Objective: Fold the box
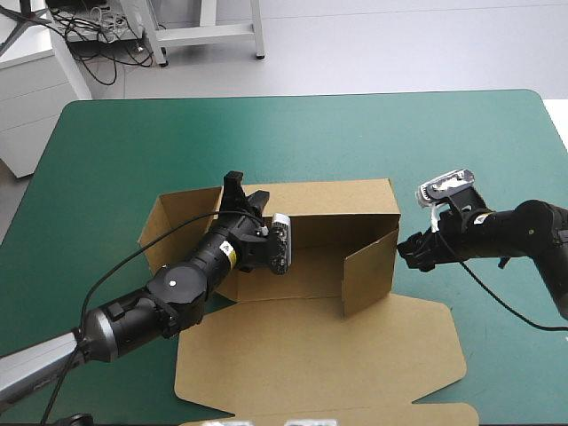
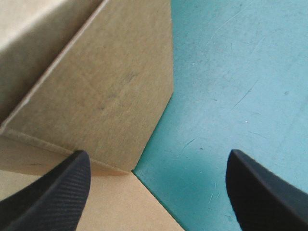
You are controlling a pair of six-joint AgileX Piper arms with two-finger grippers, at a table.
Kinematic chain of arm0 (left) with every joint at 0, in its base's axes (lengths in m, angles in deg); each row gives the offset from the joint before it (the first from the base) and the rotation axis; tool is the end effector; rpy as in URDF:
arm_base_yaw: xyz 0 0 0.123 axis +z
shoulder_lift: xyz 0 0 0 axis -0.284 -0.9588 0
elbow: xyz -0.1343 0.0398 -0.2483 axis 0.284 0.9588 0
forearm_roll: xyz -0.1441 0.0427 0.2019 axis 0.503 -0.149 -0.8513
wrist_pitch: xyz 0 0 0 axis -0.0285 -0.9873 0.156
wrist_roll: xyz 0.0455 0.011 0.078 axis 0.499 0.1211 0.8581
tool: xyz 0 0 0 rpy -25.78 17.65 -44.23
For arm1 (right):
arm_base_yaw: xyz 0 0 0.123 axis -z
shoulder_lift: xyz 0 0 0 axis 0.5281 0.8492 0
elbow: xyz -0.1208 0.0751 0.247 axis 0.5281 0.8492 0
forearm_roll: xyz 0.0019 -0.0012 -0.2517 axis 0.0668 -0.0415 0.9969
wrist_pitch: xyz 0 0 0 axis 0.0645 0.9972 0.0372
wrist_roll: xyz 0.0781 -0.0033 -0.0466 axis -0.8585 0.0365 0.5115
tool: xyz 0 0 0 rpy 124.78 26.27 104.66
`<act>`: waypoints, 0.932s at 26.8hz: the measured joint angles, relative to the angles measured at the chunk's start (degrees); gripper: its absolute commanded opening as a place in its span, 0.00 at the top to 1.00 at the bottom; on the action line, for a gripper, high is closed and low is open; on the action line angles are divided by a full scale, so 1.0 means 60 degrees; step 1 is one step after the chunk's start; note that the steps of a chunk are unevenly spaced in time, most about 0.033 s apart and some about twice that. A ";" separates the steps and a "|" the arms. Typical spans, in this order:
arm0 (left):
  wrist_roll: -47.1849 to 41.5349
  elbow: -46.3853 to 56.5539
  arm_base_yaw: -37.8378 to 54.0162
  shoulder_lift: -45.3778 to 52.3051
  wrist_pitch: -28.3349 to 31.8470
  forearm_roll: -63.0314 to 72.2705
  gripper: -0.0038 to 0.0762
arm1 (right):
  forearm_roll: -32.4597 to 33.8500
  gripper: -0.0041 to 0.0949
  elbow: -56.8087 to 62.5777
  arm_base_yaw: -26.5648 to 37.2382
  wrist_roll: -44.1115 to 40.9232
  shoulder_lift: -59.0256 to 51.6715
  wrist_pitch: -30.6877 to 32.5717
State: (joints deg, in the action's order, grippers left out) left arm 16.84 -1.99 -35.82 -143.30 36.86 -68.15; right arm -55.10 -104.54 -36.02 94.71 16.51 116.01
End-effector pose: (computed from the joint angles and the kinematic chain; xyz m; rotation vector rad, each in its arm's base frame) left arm 0.2028 -0.2036 0.3113 1.5217 1.2281 0.5492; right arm 0.2298 0.0495 0.3233 -0.6823 2.3936 0.3453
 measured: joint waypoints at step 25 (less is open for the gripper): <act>0.0127 0.0008 0.0000 -0.0201 -0.0495 -0.0041 0.96 | -0.2078 0.26 0.0047 0.0011 0.1534 0.0000 0.1612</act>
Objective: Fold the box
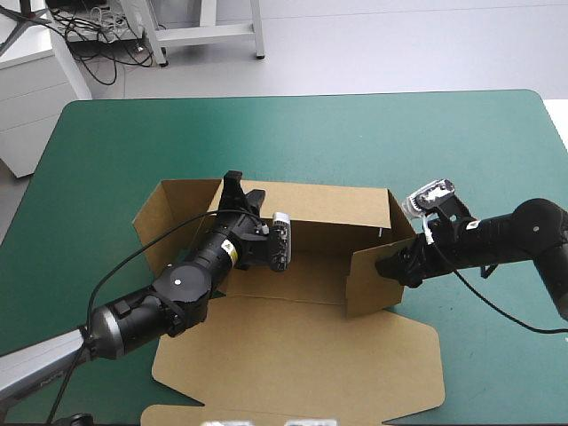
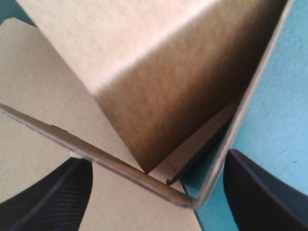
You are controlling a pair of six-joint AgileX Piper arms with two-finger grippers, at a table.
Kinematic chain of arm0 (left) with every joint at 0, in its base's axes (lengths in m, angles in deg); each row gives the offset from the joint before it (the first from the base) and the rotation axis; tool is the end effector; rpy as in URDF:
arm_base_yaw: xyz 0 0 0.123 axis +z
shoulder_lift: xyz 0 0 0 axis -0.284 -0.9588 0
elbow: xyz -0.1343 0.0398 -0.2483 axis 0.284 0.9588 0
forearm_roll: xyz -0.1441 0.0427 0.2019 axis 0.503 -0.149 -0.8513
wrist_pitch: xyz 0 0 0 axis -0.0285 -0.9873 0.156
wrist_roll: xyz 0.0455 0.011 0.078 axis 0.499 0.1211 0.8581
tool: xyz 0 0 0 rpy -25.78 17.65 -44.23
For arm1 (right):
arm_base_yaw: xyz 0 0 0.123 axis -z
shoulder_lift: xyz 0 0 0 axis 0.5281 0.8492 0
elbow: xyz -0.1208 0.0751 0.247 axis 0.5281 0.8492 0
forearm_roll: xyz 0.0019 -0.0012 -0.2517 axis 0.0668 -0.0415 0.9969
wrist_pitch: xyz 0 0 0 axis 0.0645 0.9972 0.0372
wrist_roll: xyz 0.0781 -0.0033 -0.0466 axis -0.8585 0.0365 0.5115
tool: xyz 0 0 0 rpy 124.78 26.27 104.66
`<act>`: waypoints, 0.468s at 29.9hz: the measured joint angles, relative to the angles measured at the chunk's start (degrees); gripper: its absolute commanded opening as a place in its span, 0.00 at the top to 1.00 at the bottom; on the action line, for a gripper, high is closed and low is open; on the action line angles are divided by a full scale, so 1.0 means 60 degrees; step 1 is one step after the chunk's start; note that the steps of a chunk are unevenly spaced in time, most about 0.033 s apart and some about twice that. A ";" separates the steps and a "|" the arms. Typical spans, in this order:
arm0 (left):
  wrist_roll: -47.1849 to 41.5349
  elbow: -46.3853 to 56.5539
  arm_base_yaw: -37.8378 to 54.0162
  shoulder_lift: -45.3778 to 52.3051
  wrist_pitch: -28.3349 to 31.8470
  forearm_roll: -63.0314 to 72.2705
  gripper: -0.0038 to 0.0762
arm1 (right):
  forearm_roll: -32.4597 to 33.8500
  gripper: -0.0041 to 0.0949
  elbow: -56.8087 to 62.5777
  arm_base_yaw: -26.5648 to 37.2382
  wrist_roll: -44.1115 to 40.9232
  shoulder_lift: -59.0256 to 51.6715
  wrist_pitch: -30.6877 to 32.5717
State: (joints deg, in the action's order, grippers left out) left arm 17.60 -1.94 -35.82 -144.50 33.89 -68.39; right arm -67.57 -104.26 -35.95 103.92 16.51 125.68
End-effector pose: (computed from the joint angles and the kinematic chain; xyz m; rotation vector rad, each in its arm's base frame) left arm 0.2073 -0.2025 0.3056 1.5330 1.2526 0.6132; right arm 0.2156 0.0666 0.3256 -0.8409 2.3572 0.6344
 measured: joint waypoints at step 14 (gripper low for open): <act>-0.0154 0.0000 0.0011 -0.0007 0.0125 -0.0021 0.96 | 0.0420 0.35 0.0011 -0.1500 0.0461 0.0300 -0.2463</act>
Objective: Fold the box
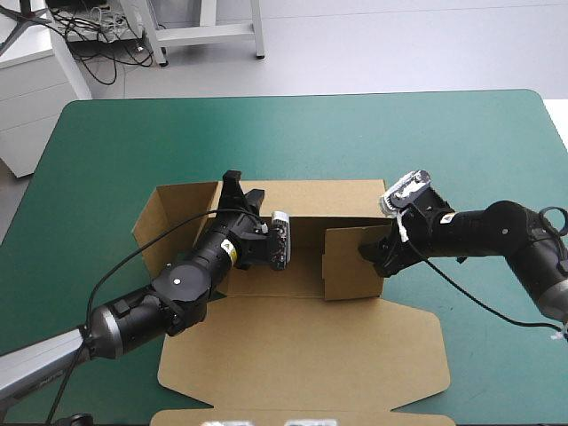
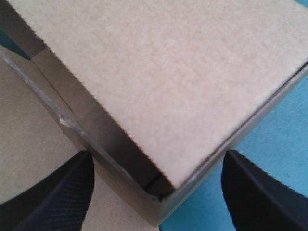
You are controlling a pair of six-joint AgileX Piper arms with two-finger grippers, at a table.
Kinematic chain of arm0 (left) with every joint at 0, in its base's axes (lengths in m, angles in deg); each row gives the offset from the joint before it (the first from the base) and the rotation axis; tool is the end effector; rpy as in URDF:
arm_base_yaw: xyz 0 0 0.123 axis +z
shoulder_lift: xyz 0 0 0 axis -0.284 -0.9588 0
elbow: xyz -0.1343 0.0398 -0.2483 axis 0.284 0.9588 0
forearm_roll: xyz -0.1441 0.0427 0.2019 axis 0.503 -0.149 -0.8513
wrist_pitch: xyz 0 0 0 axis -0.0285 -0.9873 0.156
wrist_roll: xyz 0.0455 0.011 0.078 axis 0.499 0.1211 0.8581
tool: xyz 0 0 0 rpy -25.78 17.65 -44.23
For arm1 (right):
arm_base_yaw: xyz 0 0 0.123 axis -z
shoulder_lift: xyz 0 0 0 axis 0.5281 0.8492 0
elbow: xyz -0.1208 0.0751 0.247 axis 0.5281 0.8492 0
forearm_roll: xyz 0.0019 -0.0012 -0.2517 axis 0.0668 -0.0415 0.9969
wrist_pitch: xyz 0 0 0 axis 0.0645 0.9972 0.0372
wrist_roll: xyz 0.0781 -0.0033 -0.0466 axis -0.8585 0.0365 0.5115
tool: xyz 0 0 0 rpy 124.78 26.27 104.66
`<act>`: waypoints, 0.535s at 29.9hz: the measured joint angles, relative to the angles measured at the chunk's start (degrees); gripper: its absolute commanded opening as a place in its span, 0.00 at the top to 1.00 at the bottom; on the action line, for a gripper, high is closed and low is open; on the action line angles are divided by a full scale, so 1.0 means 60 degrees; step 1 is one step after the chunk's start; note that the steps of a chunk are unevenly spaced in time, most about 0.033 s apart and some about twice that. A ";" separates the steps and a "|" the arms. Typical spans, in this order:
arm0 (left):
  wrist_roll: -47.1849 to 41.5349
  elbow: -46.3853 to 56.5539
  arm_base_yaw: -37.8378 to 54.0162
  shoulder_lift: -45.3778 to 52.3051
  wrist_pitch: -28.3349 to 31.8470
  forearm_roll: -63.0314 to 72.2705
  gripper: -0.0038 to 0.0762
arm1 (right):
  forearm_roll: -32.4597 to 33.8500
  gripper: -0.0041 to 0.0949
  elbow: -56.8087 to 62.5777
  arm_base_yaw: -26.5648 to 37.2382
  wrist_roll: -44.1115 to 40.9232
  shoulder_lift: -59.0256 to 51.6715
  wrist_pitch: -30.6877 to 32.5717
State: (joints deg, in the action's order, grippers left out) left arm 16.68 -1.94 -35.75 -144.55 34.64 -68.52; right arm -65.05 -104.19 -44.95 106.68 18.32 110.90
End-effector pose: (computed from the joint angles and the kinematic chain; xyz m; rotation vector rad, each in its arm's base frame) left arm 0.2072 -0.2034 0.3053 1.5275 1.2557 0.5926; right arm 0.2307 0.0950 0.3238 -0.9337 2.1868 0.4733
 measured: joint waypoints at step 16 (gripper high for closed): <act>-0.0914 0.0022 0.0008 0.0126 0.0338 0.0081 0.96 | 0.1242 0.98 0.0000 -0.0193 -0.0923 0.0144 -0.1306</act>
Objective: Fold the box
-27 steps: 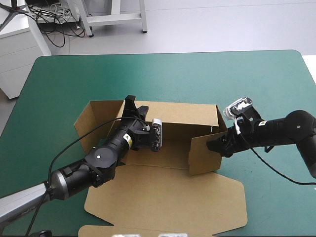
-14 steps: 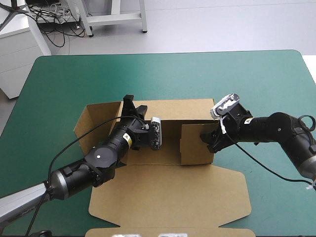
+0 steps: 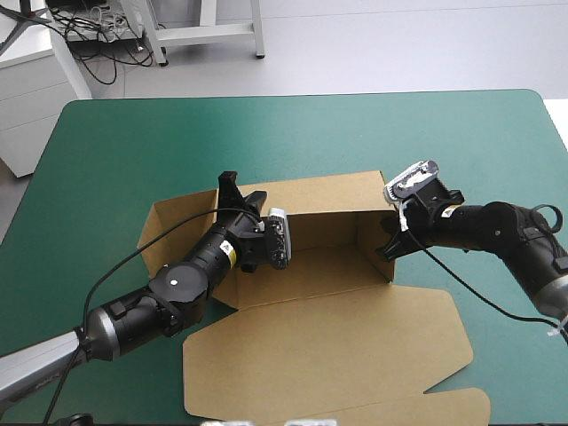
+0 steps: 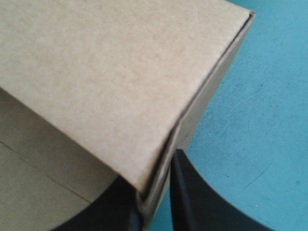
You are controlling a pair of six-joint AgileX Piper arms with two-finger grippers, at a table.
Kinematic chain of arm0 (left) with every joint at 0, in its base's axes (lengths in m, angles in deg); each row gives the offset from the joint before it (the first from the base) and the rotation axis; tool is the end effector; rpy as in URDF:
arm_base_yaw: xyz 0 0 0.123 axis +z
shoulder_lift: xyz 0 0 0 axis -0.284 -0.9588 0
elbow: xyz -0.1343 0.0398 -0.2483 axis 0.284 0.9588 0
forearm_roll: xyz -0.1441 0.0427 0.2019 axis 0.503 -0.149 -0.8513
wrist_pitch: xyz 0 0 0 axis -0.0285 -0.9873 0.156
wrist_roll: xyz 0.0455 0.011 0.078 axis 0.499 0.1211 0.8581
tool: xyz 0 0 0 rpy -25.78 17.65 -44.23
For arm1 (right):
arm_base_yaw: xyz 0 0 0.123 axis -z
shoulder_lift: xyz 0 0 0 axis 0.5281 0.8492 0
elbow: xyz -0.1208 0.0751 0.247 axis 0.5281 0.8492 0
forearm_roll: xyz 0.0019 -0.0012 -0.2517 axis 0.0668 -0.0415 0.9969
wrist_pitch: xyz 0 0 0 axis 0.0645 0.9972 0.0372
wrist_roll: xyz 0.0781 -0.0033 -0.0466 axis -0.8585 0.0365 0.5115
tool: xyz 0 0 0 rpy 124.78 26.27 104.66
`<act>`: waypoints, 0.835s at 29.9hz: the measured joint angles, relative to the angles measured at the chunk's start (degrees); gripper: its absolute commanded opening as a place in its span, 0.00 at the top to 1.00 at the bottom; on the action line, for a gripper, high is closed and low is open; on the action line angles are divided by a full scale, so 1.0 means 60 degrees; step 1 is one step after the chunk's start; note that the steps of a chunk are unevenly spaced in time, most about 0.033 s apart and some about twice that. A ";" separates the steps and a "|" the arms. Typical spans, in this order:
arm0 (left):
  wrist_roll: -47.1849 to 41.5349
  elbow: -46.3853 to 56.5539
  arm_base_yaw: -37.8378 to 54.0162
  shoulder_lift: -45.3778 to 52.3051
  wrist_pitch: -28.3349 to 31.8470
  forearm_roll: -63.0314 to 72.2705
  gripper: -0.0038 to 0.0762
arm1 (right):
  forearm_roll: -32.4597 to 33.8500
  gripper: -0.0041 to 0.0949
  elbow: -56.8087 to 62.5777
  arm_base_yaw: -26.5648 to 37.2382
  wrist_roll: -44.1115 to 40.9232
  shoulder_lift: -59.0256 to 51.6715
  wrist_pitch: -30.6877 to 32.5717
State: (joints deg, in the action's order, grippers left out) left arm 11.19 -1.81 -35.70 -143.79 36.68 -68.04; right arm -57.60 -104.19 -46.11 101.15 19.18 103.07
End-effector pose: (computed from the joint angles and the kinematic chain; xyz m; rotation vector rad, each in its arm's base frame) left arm 0.2041 -0.2039 0.3078 1.4600 1.3057 0.4891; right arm 0.2432 0.0912 0.3216 -0.8578 2.1741 0.3165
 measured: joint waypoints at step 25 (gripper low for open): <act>-0.1417 -0.1094 -0.2065 0.0078 0.0384 -0.0140 0.26 | 0.3427 0.97 0.0011 -0.0089 -0.5084 0.0127 -0.2814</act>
State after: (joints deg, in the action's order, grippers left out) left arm 2.69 -8.37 -48.10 -143.32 38.98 -68.87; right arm -37.04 -104.12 -46.64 70.64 19.94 86.18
